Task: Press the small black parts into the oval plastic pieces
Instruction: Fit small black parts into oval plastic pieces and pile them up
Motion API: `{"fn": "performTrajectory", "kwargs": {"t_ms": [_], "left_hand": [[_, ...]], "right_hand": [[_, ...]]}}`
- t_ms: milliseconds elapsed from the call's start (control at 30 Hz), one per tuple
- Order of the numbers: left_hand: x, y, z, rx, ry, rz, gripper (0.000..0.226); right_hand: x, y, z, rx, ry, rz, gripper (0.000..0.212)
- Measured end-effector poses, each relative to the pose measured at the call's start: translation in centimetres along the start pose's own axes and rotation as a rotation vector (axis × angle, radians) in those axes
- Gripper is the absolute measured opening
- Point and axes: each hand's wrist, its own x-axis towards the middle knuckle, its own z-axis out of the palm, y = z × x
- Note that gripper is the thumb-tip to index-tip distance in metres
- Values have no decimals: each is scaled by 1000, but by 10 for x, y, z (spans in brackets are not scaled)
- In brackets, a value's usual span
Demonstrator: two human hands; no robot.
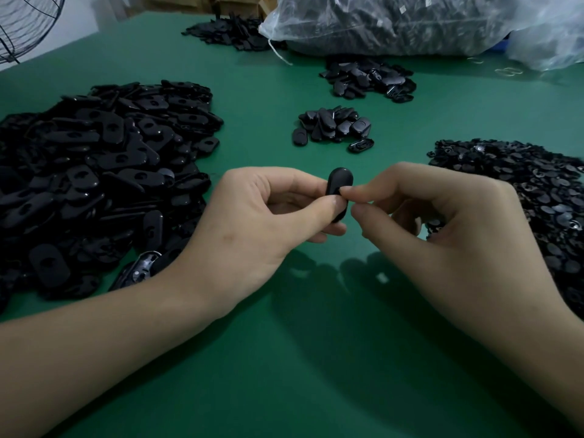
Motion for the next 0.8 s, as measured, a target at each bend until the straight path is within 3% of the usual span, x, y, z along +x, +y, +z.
{"fn": "performTrajectory", "kwargs": {"t_ms": [167, 333, 433, 800], "left_hand": [[0, 1, 1, 38, 27, 33, 4], [-3, 4, 3, 180, 39, 137, 6], [-5, 7, 5, 285, 44, 215, 10], [-7, 17, 4, 636, 109, 461, 8]], "right_hand": [[-1, -1, -1, 79, 3, 31, 13], [2, 1, 5, 671, -24, 365, 15], [2, 2, 11, 877, -113, 472, 12], [3, 3, 15, 1174, -188, 565, 11]]}}
